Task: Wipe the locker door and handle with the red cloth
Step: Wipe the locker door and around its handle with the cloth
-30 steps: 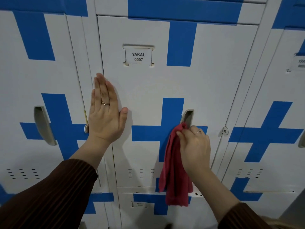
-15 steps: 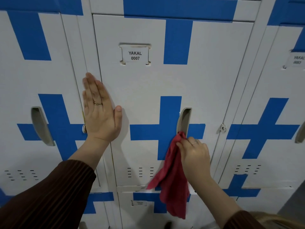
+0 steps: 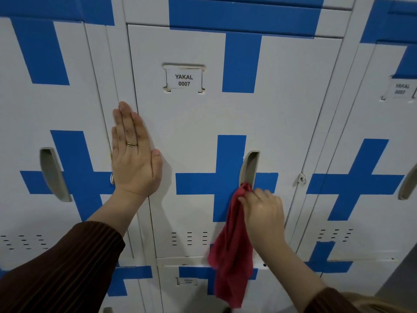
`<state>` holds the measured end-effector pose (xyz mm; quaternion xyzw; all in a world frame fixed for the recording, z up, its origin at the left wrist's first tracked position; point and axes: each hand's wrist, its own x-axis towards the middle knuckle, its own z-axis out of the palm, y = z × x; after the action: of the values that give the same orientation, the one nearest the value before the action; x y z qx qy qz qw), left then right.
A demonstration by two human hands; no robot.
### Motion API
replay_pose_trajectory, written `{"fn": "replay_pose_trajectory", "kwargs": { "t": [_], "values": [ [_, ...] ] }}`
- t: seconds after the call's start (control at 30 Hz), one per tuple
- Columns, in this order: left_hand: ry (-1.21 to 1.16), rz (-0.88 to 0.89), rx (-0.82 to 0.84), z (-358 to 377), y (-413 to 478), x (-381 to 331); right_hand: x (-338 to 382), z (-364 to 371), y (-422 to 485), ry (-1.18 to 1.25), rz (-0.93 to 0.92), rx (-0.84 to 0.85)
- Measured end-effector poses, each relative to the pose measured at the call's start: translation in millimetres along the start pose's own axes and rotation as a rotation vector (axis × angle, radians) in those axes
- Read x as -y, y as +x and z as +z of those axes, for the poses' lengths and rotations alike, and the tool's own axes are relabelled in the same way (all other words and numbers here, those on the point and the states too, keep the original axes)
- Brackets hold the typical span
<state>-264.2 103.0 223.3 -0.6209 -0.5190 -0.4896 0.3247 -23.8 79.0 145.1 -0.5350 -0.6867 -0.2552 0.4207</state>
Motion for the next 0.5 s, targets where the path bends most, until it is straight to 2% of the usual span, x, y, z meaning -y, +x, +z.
{"fn": "replay_pose_trajectory", "kwargs": {
  "t": [0.2, 0.37, 0.5],
  "values": [
    [-0.003, -0.002, -0.002, -0.5, -0.7, -0.9, 17.4, -15.8, 40.0, 0.109, 0.132, -0.042],
    [-0.007, -0.008, -0.003, -0.6, -0.3, -1.2, 14.5, -4.3, 20.3, -0.220, -0.034, 0.000],
    [-0.006, 0.001, -0.009, -1.3, 0.0, -1.5, 10.3, 1.0, 3.9, -0.283, -0.065, 0.044]
  ]
}}
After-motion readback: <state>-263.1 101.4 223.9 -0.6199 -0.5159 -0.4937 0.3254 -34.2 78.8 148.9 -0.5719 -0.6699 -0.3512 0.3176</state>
